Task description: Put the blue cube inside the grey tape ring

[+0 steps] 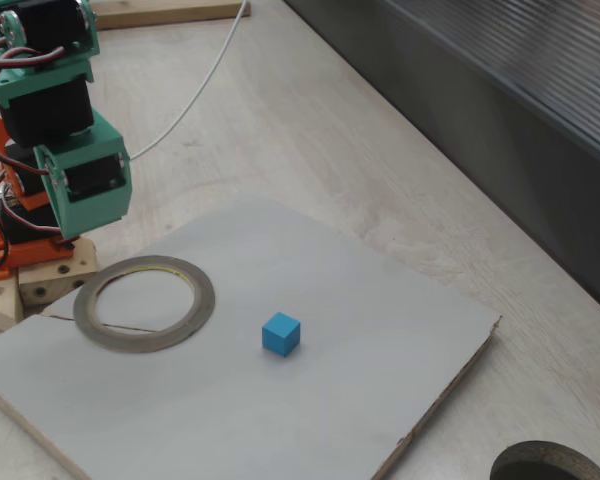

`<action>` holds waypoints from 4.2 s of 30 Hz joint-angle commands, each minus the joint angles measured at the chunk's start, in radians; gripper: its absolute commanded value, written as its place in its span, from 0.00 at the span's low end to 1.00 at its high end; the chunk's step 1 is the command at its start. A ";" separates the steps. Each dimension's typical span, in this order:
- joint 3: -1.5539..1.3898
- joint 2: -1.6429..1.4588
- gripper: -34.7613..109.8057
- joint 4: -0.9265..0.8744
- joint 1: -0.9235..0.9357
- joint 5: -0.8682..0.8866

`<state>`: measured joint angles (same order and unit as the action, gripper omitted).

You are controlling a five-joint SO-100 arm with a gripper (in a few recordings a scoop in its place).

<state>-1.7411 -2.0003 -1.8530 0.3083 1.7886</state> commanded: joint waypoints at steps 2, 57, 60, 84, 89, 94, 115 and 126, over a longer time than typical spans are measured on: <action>0.008 -0.018 0.25 0.002 0.008 0.018; 0.762 0.802 0.31 -0.008 -0.282 0.008; 0.761 0.805 0.41 -0.011 -0.282 0.009; 0.764 0.893 0.70 0.003 -0.284 0.009; 0.765 0.934 0.70 0.005 -0.377 0.009; 0.767 0.979 0.70 0.005 -0.393 0.009; 0.969 1.161 0.70 0.003 -0.388 0.009; 0.973 1.160 0.47 0.130 -0.388 0.009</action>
<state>-0.7961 -0.8314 -1.7840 -0.0660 1.7932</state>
